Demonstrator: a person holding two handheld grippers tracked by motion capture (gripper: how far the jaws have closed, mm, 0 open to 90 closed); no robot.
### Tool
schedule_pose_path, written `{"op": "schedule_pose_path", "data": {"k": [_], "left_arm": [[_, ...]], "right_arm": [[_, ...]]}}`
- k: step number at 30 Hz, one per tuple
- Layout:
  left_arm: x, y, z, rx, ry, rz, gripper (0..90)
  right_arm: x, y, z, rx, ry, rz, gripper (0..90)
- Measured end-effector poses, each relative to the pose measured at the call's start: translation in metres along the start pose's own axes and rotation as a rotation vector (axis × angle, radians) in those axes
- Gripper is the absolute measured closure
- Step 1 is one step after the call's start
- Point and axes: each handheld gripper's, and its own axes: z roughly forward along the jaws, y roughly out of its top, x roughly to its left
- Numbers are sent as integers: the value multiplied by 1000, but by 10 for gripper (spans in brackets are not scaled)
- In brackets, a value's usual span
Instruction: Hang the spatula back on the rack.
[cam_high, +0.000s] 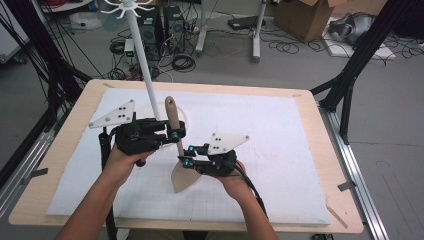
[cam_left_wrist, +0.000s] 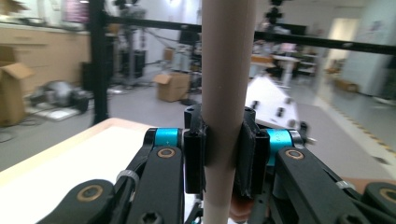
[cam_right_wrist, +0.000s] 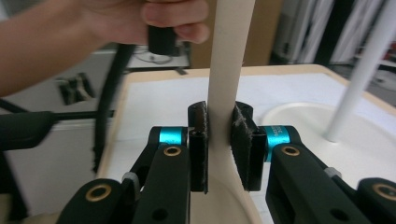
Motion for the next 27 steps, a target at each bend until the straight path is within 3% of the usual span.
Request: {"op": "schedule_pose_path", "data": {"k": [2,4,6,9,10,13,15,16,17,19,22,27], "left_arm": [[-1,-1,0,6,58,24,745],[-3,-1,0,14,155,47,701],[-4,-2,1,26,218,67,673],[-3,-5,5,41,265,73,680],[-2,-6,6,39,266,62,709],[1,-7,7,15,216,11,747],[1,-5,8,22,188,3,754],[1,-4,7,32,178,4,756],[2,-4,6,33,176,7,756],[4,-1,1,28,177,6,757],[10,3,-8,16,182,-7,757],[20,12,-21,25,212,-2,757]], "right_arm": [[1,0,1,5,-20,7,782],[1,-1,3,10,-75,17,785],[2,-2,5,16,-121,38,785],[1,-3,9,18,-175,66,786],[2,-3,10,23,-182,77,785],[2,-4,11,11,-190,84,785],[4,-4,10,8,-183,80,770],[4,-4,9,10,-183,79,732],[5,-3,7,2,-189,65,622],[5,-5,-2,-7,-194,42,583],[2,-12,-19,10,-258,23,479],[-5,-26,-52,69,-381,26,390]]}}
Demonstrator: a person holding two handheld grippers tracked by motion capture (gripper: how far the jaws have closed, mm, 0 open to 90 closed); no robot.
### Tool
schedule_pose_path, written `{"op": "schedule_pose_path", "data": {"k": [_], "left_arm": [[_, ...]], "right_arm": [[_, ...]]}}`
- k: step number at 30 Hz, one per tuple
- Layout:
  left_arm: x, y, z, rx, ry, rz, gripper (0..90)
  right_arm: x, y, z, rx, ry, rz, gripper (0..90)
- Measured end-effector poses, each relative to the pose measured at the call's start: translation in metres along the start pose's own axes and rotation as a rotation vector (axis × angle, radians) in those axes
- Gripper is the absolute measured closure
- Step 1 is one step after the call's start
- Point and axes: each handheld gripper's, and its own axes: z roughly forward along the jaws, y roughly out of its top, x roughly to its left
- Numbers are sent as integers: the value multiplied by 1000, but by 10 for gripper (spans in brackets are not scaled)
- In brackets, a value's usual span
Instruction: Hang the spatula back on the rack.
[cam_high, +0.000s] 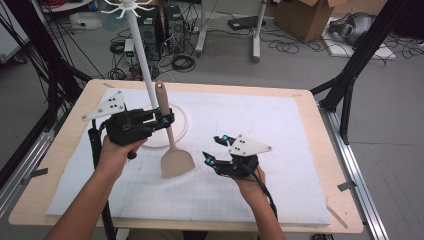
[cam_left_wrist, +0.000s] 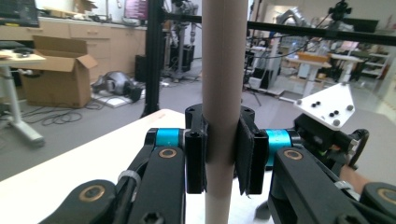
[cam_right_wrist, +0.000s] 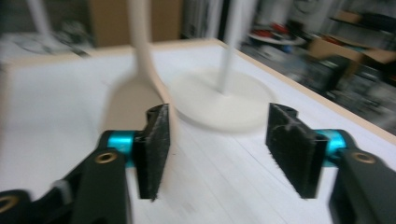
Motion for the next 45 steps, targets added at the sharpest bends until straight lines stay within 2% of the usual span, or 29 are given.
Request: {"op": "schedule_pose_path", "data": {"k": [1,4,8,11,15,20,23,27,31,34,39,44,45], "left_arm": [[3,2,-2,4,4,2,757],[12,6,-8,8,21,-3,757],[22,15,-11,5,27,-11,757],[31,24,-10,8,43,-13,756],[40,39,-6,27,74,14,757],[50,54,-5,8,97,14,757],[55,62,-4,10,112,18,756],[64,72,-2,13,111,18,757],[70,84,0,17,131,27,757],[73,90,2,25,148,31,757],[80,93,5,27,192,14,757],[82,94,7,25,195,3,757],[82,95,8,27,193,12,756]], "right_arm": [[-4,-4,-6,12,-17,-8,386],[-14,-14,-22,41,-63,9,341],[-26,-24,-41,29,-101,56,332],[-31,-30,-50,19,-123,82,328],[-32,-33,-53,29,-134,87,328],[-34,-34,-54,21,-146,85,327],[-35,-34,-56,19,-150,81,327],[-37,-34,-59,13,-155,77,327],[-38,-35,-62,12,-156,90,327],[-39,-36,-63,7,-154,96,327],[-39,-35,-62,1,-151,92,327],[-39,-34,-64,-5,-148,92,327],[-39,-34,-64,-5,-148,92,327]]}}
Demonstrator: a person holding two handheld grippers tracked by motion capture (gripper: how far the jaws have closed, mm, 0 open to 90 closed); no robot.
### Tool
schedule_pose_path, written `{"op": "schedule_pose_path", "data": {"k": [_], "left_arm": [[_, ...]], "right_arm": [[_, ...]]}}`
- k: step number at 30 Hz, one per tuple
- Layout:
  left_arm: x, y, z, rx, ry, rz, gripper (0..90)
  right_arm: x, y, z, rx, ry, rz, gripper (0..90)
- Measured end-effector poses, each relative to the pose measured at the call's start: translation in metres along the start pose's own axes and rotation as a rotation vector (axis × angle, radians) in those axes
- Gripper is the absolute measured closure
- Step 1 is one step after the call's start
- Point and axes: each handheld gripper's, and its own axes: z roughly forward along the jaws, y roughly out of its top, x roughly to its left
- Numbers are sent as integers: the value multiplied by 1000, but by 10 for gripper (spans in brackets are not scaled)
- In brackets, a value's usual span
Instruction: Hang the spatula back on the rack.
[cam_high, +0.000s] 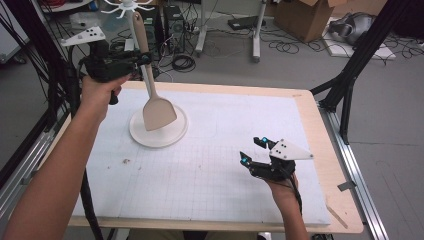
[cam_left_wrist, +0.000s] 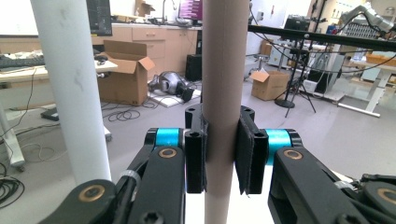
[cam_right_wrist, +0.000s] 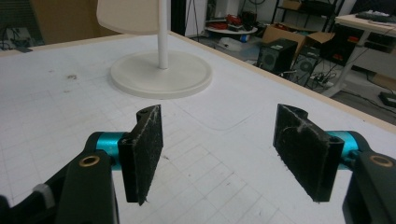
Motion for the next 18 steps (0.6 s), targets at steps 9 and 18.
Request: {"op": "schedule_pose_path", "data": {"k": [9,18], "left_arm": [[-2,1,4,14,18,-2,756],[4,-1,8,29,67,-16,756]], "right_arm": [[1,-1,0,-8,6,2,327],[1,1,1,-5,8,0,327]]}}
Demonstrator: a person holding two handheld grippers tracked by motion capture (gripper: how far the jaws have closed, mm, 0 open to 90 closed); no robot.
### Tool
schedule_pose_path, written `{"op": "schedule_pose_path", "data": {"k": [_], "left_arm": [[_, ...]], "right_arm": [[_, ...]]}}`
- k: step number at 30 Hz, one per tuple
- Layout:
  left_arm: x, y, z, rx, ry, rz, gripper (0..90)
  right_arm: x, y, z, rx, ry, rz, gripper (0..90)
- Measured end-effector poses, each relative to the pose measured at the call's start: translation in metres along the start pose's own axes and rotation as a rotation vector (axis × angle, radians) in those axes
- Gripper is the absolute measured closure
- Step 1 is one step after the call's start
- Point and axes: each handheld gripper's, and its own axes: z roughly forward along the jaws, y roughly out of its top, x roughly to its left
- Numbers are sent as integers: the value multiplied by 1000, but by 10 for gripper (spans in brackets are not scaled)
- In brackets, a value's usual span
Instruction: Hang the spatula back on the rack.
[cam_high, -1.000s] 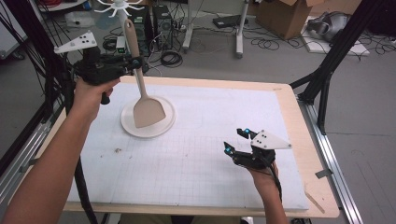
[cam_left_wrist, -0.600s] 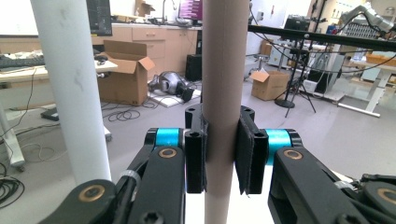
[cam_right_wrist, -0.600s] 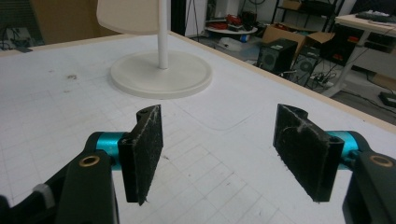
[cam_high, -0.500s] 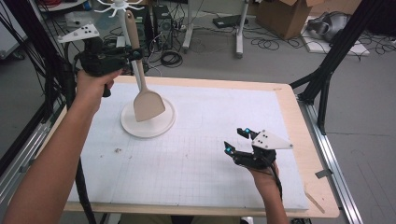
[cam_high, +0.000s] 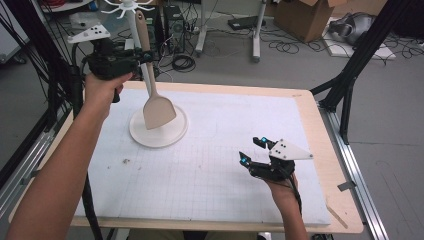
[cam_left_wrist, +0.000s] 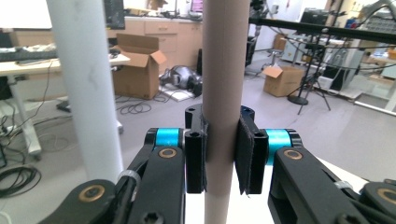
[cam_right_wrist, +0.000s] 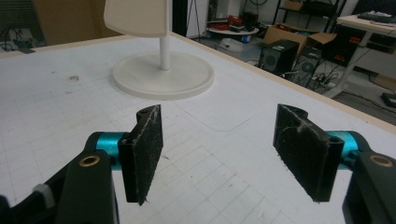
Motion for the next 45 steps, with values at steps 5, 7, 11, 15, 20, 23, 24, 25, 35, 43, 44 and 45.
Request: {"op": "schedule_pose_path", "data": {"k": [5,7,11,15,20,23,24,25,35,43,44,45], "left_arm": [[5,-3,1,13,28,-7,755],[4,-4,1,2,34,-6,753],[1,-10,-4,-22,30,-29,614],[-2,-23,-15,-17,42,-13,453],[-4,-44,-35,-55,31,9,328],[-7,-63,-49,-83,20,12,280],[-9,-73,-55,-82,22,17,276],[-10,-81,-60,-77,14,25,272],[-20,-156,-94,-73,7,-16,139],[-28,-197,-104,-55,44,17,140],[-29,-201,-105,-51,49,13,140],[-29,-204,-105,-48,49,10,140]], "right_arm": [[0,-1,0,3,0,2,327],[-1,-1,0,1,-3,6,327],[0,-3,0,0,-3,4,327],[-1,-5,0,6,-7,5,327],[-3,-5,0,11,-12,15,327],[-5,-6,-1,14,-16,26,327],[-6,-7,-1,14,-19,28,327],[-7,-8,-2,18,-19,25,327],[-17,-18,-11,43,-40,52,327],[-21,-31,-20,41,-84,67,319],[-21,-33,-21,42,-94,70,312],[-21,-36,-21,39,-104,74,308]]}}
